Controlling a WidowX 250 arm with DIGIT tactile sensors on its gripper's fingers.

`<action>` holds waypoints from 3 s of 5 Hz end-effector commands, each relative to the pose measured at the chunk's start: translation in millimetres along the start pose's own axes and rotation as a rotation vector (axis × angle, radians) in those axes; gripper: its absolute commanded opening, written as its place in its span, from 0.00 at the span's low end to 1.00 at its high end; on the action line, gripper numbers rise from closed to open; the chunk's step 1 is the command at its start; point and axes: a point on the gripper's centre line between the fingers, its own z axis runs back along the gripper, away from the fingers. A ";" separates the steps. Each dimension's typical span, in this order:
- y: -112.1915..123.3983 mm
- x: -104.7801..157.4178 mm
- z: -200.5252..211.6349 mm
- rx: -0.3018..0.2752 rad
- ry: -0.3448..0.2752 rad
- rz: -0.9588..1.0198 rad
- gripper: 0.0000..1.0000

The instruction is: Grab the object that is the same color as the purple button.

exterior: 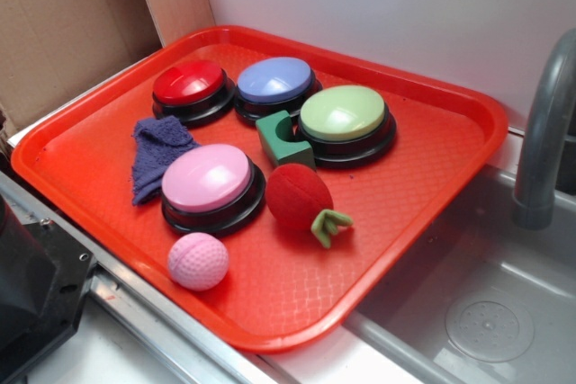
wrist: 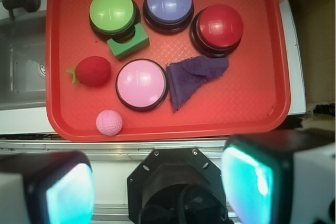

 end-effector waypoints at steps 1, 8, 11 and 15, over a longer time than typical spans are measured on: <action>0.0 0.0 0.0 0.000 0.000 0.000 1.00; 87.8 56.4 -174.0 0.106 0.026 0.579 1.00; 95.5 58.2 -201.6 0.086 -0.006 0.611 1.00; 95.1 57.8 -214.2 0.078 -0.013 0.622 0.00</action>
